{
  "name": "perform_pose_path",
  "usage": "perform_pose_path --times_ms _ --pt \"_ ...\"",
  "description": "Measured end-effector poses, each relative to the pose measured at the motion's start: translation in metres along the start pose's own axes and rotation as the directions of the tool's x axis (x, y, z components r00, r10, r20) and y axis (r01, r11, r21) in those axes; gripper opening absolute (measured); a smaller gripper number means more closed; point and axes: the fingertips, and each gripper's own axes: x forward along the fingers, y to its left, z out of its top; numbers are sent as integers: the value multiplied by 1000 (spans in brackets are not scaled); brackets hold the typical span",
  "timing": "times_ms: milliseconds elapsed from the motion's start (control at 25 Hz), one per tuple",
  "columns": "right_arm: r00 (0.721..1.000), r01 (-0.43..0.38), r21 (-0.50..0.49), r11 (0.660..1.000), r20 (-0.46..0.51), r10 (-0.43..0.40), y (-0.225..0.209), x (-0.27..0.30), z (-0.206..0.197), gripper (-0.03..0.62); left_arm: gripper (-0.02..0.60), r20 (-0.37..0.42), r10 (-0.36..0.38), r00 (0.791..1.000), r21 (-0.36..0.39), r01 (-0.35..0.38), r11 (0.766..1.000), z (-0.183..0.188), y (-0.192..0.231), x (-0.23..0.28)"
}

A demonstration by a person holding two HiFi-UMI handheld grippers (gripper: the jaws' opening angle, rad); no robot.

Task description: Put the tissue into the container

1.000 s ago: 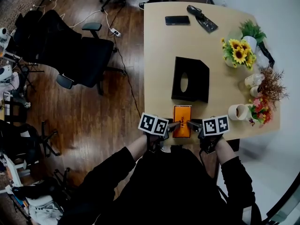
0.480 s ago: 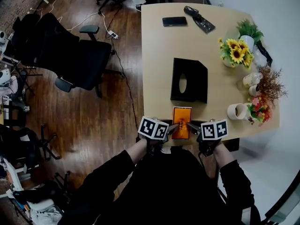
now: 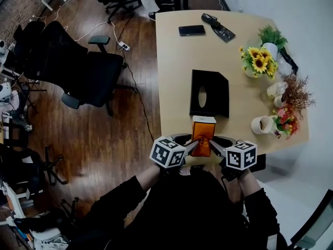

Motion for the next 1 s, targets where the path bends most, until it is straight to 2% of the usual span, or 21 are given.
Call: perform_pose_path --times_ms 280,440,680,880,1000 --pt "990 54 -88 995 132 -42 28 -27 29 80 120 86 -4 996 134 -7 991 32 -21 -28" --pt "977 93 -151 984 204 -61 45 -40 42 80 120 132 -2 991 230 -29 973 45 -32 -44" --pt "939 124 -202 972 341 -49 66 -65 65 78 118 231 -2 973 387 -90 918 72 -53 -68" --pt "894 178 -260 949 445 -46 85 -88 93 78 117 329 -24 944 472 -143 870 101 -72 -88" --pt "867 212 -296 931 497 -40 98 -99 107 77 117 367 -45 929 504 -158 849 115 -79 -101"
